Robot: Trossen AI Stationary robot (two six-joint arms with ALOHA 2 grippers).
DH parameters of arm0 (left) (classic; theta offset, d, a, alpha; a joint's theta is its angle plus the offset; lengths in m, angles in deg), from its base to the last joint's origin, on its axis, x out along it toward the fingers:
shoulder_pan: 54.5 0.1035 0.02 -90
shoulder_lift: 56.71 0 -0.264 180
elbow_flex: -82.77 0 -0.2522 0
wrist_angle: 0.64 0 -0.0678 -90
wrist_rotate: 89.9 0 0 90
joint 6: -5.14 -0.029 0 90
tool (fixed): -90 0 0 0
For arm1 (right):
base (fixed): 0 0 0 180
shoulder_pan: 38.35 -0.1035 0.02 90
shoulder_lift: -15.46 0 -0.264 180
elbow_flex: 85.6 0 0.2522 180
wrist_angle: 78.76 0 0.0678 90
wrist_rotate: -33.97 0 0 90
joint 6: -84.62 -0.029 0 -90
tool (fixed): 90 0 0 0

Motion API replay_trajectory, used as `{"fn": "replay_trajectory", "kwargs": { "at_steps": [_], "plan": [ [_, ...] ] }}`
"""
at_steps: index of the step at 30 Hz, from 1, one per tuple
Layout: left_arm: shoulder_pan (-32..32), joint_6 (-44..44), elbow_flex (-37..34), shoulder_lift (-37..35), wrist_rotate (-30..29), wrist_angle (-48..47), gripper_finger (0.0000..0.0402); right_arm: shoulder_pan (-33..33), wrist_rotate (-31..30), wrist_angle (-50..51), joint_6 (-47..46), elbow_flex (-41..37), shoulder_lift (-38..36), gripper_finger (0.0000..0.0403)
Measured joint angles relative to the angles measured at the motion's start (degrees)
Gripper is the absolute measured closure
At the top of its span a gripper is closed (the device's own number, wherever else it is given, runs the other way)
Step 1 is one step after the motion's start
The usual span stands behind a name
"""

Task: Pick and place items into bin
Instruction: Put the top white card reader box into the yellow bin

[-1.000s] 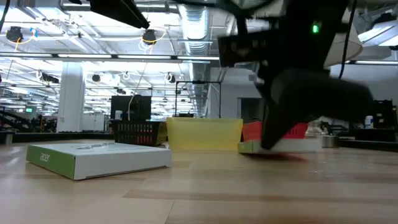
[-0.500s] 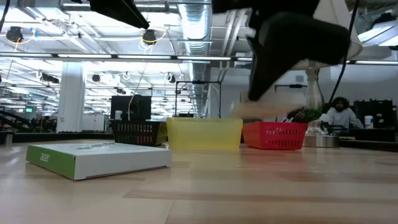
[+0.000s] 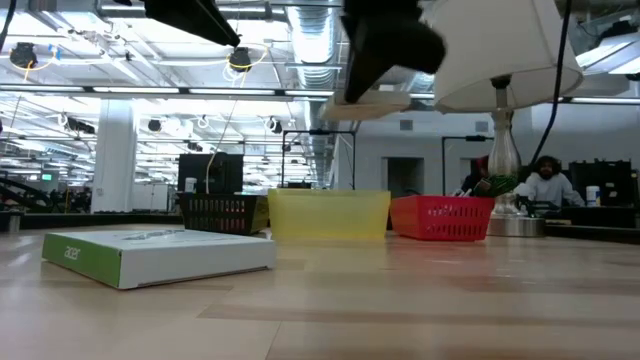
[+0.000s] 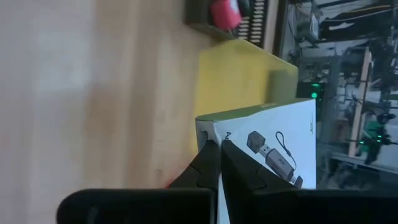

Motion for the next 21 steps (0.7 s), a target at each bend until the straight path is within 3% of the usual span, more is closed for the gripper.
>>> {"fn": "replay_trajectory", "kwargs": {
  "at_steps": [8, 14, 21],
  "plan": [
    [0.0, -1.13, 0.0, -0.02, 0.0, 0.0, 0.0223, 10.03, 0.2, -5.38, 15.09, 0.14, -0.04, 0.0402],
    [0.0, -1.17, 0.0, -0.02, 0.0, 0.0, 0.0223, 17.92, 4.65, -12.15, 26.51, 0.14, -0.04, 0.0402],
    [0.0, -1.24, 0.0, -0.01, -0.02, -0.02, 0.0223, 26.36, 10.13, -16.54, 32.73, 0.14, -0.04, 0.0403]
  ]
}}
